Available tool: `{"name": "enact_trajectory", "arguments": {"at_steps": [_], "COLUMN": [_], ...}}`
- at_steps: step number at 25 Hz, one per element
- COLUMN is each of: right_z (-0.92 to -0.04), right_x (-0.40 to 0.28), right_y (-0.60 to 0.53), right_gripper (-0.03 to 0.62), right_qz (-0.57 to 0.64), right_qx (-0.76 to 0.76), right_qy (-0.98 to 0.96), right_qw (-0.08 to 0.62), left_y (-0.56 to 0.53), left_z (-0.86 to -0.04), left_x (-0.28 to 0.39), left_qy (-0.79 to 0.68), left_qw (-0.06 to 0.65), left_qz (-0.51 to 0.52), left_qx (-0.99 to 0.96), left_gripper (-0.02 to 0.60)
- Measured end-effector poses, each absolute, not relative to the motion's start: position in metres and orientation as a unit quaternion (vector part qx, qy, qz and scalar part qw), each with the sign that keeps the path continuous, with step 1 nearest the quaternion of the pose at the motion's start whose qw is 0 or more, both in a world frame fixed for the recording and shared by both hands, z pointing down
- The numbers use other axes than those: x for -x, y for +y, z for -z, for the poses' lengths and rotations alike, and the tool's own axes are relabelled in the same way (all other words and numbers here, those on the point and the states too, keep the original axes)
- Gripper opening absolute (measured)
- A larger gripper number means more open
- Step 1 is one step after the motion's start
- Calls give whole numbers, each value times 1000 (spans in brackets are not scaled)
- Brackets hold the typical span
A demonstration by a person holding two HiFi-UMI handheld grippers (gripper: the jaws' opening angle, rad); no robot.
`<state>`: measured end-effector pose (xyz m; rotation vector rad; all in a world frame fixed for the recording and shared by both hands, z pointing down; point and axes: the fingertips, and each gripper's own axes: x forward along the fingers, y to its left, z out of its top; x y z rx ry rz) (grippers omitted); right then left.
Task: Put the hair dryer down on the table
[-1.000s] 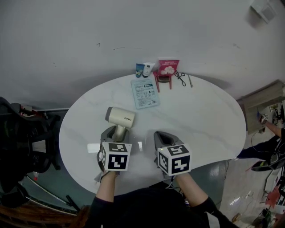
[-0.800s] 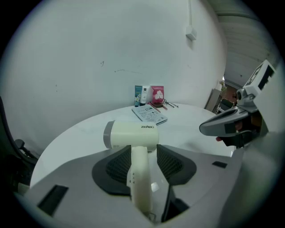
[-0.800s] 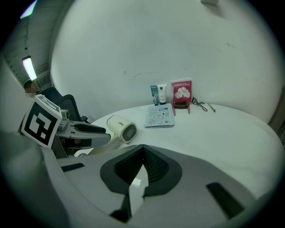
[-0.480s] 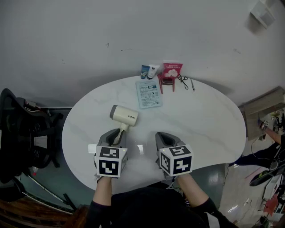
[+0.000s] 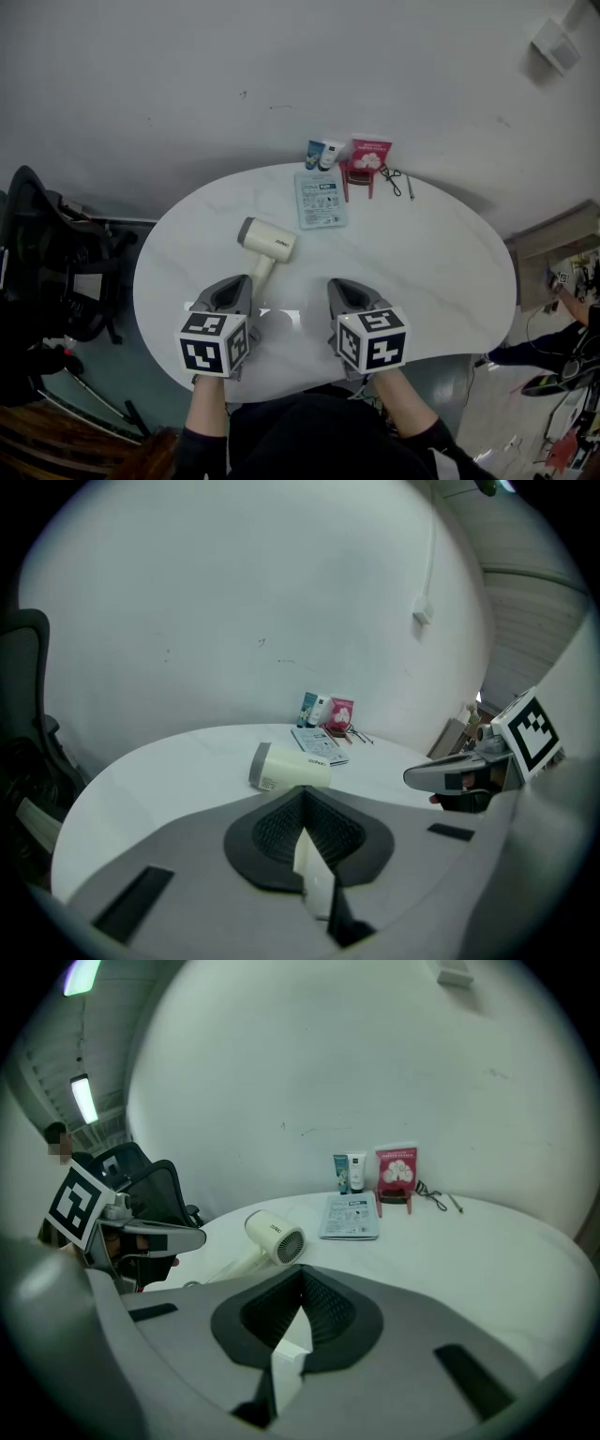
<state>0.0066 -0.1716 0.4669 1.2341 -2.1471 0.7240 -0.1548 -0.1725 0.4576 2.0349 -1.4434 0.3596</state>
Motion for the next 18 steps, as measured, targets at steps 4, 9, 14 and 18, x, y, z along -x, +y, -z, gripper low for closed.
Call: {"name": "enact_trajectory", "arguments": {"at_steps": [4,9,14,18], "right_z": [-461,-454,-451,-450], "right_x": [-2,4,7,7], "right_y": [-168,-164,-159,-154], "right_gripper": [2,2,2,2], "right_qz": [-263,-248,-239,-234], "right_qx": [-448,-431,-422,-417], "right_qy": [-811,-825,-832,-835], "right_qw": [271,267,269,270], "left_y": [-163,-151,-139,-132], "left_z": [-449,-443,-442,-442], "left_x": [162,169,170,167], "left_qy": [-553,-564,-568,-568], "left_qw": [307,308,315,318], "left_qz": [-119,-105,-95,-87], "left_qx": [-765,-759,-755,-754], "left_gripper": [9,9,9,9]}}
